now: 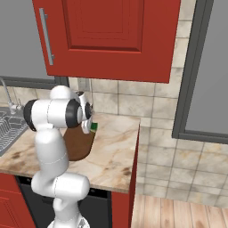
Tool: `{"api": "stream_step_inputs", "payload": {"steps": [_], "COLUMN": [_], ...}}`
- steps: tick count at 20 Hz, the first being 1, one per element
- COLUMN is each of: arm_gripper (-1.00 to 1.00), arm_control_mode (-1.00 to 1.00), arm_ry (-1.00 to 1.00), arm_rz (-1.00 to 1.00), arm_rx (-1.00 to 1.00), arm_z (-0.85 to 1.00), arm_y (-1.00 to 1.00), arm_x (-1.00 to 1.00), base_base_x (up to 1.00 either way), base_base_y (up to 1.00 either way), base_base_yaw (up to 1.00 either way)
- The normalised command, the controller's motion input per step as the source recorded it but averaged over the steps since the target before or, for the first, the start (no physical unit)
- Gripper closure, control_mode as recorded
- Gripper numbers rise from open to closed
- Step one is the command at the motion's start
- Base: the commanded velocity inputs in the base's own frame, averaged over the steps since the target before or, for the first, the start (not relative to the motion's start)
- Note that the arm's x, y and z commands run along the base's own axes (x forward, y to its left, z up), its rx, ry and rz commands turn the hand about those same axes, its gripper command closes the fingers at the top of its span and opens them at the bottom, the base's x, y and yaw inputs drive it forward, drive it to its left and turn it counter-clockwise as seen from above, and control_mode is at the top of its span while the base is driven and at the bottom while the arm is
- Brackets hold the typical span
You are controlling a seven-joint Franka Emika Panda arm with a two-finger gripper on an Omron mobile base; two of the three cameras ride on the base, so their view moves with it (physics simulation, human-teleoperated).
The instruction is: Pick up the sponge from the counter and clean the cutting board by briefly scrubbing or pressing down on the cutting board. Once finished, release the sponge.
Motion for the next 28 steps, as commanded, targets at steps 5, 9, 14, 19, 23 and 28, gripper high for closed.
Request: {"api": "stream_step_inputs", "payload": {"steps": [5, 9, 14, 19, 23, 28], "arm_gripper": [1.00, 1.00, 1.00, 1.00, 1.00, 1.00], "arm_control_mode": [-1.00, -1.00, -1.00, -1.00, -1.00, -1.00], "arm_ry": [-0.04, -0.09, -0.06, -0.01, 0.00, 0.00], "arm_rz": [0.00, 0.00, 0.00, 0.00, 0.00, 0.00], "arm_rx": [0.00, 0.00, 0.00, 0.00, 0.00, 0.04], "arm_z": [0.00, 0.00, 0.00, -0.04, -0.09, -0.08], "arm_y": [0.11, 0.25, 0.35, 0.34, 0.32, 0.23], "arm_x": [0.24, 0.00, 0.00, -0.01, -0.12, -0.29], "base_base_x": [0.00, 0.00, 0.00, 0.00, 0.00, 0.00], "base_base_y": [0.00, 0.00, 0.00, 0.00, 0.00, 0.00], "base_base_yaw": [0.00, 0.00, 0.00, 0.00, 0.00, 0.00]}}
